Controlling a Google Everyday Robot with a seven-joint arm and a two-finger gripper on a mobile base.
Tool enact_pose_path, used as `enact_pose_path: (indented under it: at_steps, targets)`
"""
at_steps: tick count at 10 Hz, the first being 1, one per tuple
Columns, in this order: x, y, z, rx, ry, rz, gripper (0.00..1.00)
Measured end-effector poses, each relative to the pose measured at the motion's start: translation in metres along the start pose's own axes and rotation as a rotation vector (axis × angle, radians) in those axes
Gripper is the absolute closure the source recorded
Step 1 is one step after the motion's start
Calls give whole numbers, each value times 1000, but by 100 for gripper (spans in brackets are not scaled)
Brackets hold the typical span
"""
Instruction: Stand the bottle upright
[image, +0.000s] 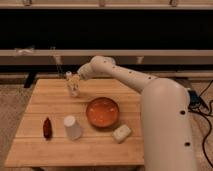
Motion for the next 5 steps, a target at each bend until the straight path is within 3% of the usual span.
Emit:
enact_pose_path:
  at_steps: [5]
  targets:
    - [4, -5, -5, -22, 7, -24, 34]
